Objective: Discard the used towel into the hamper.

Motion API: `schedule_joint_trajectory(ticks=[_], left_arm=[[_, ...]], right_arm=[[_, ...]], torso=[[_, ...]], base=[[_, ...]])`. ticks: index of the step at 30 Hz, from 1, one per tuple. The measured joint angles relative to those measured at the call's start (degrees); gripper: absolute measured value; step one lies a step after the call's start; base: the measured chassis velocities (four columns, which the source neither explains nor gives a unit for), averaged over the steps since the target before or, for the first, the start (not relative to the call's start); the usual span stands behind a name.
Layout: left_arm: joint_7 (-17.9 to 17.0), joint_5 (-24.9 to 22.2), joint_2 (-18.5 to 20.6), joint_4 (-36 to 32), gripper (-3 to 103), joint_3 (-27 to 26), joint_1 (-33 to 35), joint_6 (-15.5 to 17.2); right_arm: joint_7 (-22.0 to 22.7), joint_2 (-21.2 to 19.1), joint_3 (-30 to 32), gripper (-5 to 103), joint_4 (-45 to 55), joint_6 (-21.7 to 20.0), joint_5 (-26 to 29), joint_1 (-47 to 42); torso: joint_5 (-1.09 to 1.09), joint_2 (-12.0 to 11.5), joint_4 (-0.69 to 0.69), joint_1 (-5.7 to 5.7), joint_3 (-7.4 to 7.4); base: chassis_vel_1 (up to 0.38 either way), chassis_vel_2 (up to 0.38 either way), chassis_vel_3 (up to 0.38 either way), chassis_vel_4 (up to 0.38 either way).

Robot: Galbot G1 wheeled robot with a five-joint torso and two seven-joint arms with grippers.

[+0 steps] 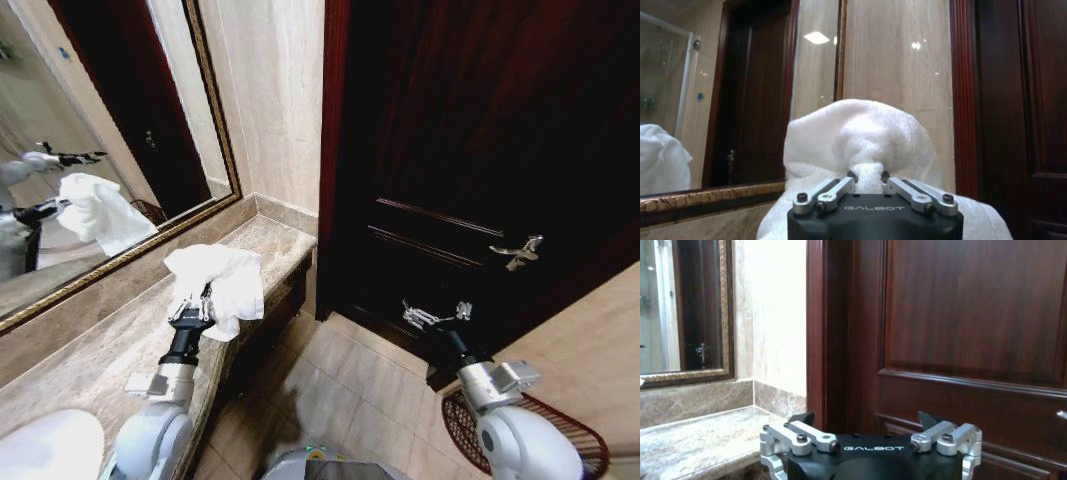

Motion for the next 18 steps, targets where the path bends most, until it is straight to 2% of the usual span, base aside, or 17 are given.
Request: schedule_joint_trajectory(ticks=[10, 18], left_arm=[[-0.05, 0.02, 0.05, 0.23, 9, 0.07, -0.09, -0.01], [-0.15, 0.02, -0.01, 0.21, 9, 0.14, -0.29, -0.24]], right_arm=[[-0.21, 0.14, 0.05, 100, -0.08, -0.04, -0.85, -0.29], [-0.35, 0.2, 0.12, 100, -0.05, 0.13, -1.3, -0.98]], torso=[[0.0, 0.0, 0.0, 0.01, 0.0], [-0.02, -0.01, 0.0, 0.02, 0.01]], base=[[0.0, 0.0, 0.0, 0.0], [0.085, -0.081, -0.1, 0.092]])
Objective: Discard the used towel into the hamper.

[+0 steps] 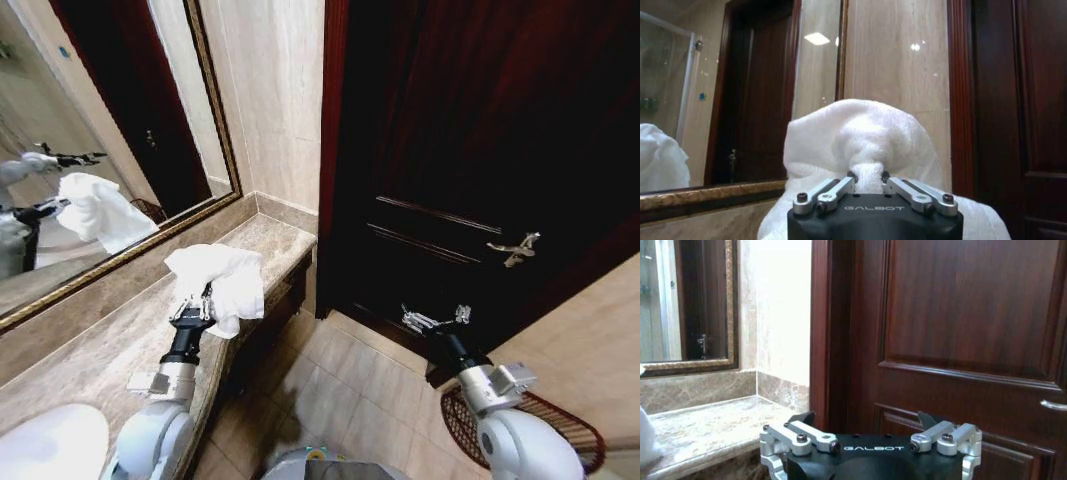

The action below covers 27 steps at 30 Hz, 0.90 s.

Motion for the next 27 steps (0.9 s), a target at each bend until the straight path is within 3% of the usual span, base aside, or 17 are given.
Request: schedule_joint_trajectory(ticks=[27], left_arm=[[0.08, 2.25, -0.42, 0.29, 9, 0.29, -0.51, -1.25]], right_arm=[[0.02, 0.57, -0.14, 100, 0.04, 0.77, -0.22, -0.45]], torso=[[0.03, 0.0, 0.01, -0.02, -0.01]], base=[[0.124, -0.13, -0.129, 0.123]])
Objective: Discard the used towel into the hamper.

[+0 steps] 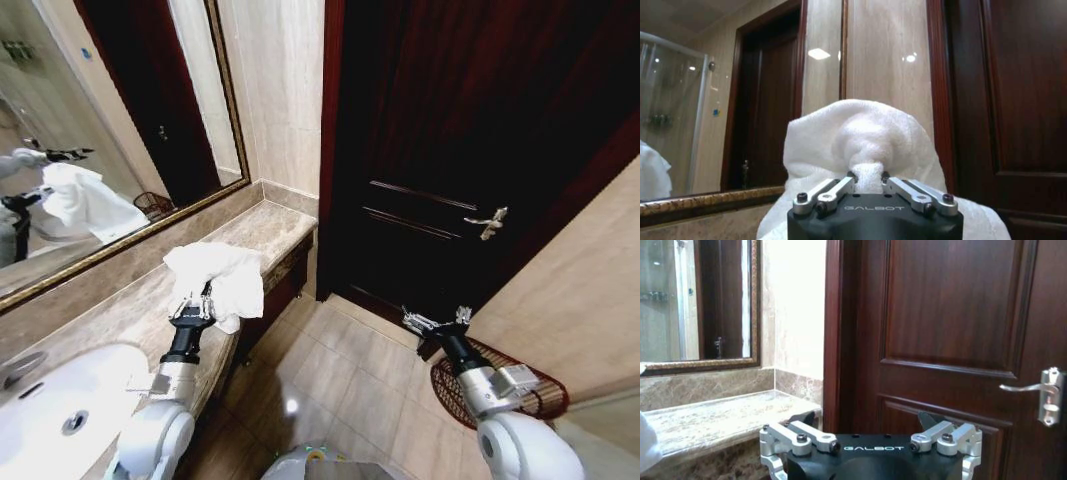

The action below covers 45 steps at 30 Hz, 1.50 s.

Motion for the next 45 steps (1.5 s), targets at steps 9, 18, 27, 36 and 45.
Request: schedule_joint_trajectory(ticks=[9, 18, 27, 36, 45], left_arm=[[-0.04, 0.68, -0.25, 0.3, 9, 0.3, -0.28, -0.17], [0.06, 1.0, -0.28, 0.28, 9, 0.45, -0.26, -0.2], [0.43, 1.07, -0.14, 0.51, 9, 0.74, -0.47, -0.02], [1.28, 0.89, 0.29, 1.53, 9, 1.31, -1.41, 0.4], [2.2, 0.44, 0.72, 2.61, 9, 1.49, -1.93, 0.28]], right_arm=[[0.19, 0.19, -0.05, 100, -0.6, 0.97, -0.5, -0.22], [0.82, 0.37, -0.39, 100, -0.87, 1.6, -0.34, 0.22], [1.48, 0.41, -0.43, 100, -1.04, 2.1, 0.12, -0.15], [2.31, 0.63, -0.69, 100, -0.9, 1.74, 0.2, 0.19], [4.08, 0.97, -0.66, 100, -0.88, 1.84, 0.44, 0.03]], torso=[[-0.01, 0.01, -0.01, -0.02, -0.01], [-0.01, 0.0, -0.01, 0.02, 0.01], [-0.01, 0.0, -0.01, 0.0, 0.0], [-0.02, 0.0, 0.0, 0.0, 0.0], [-0.01, 0.0, -0.01, 0.0, 0.0]], base=[[0.052, -0.104, -0.111, 0.051], [-0.064, -0.036, -0.026, -0.057], [-0.105, -0.107, -0.095, -0.1], [-0.123, -0.121, -0.116, -0.129], [-0.127, -0.127, -0.124, -0.132]])
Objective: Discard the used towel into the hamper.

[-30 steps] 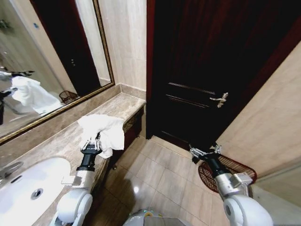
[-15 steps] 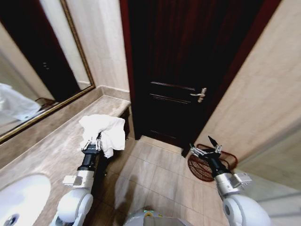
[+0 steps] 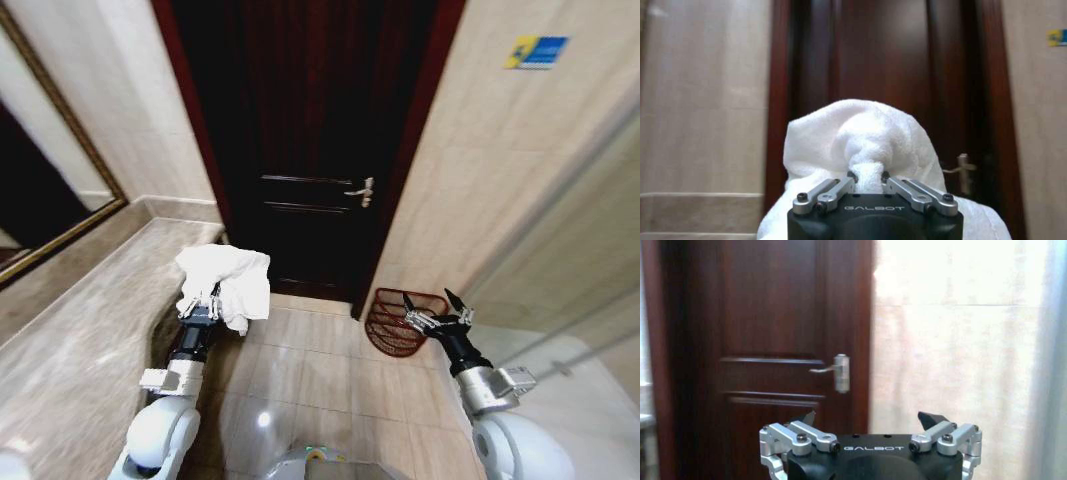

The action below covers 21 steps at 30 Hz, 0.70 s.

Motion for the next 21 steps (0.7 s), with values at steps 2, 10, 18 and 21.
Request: schedule_joint_trajectory(ticks=[2, 10, 18, 21], left_arm=[[0.52, -0.68, 0.3, 0.58, 9, 0.0, -0.31, -0.12], [2.61, -3.75, 1.15, 3.08, 9, 0.63, -2.06, -0.08], [5.46, -6.22, 1.53, 5.94, 9, 0.93, -3.2, -0.06], [6.19, -6.37, 1.4, 7.08, 9, 0.94, -3.64, -0.18]], right_arm=[[0.84, 0.2, 0.13, 100, 0.0, -0.03, -0.09, -0.14], [2.82, 0.66, 0.98, 100, 0.05, -0.19, -0.72, -1.1], [5.46, 0.92, 1.36, 100, 0.42, -0.55, -0.81, -0.54], [6.2, 1.09, 1.29, 100, 0.49, -0.58, -1.22, -0.52]], torso=[[-0.01, 0.0, 0.01, 0.0, 0.0], [-0.02, 0.0, -0.01, 0.0, 0.0], [0.0, 0.0, 0.01, 0.0, 0.0], [0.0, 0.0, 0.01, 0.0, 0.0]], base=[[-0.122, -0.119, -0.111, -0.125], [-0.127, -0.11, -0.12, -0.132], [-0.115, -0.118, -0.13, -0.129], [-0.119, -0.127, -0.121, -0.123]])
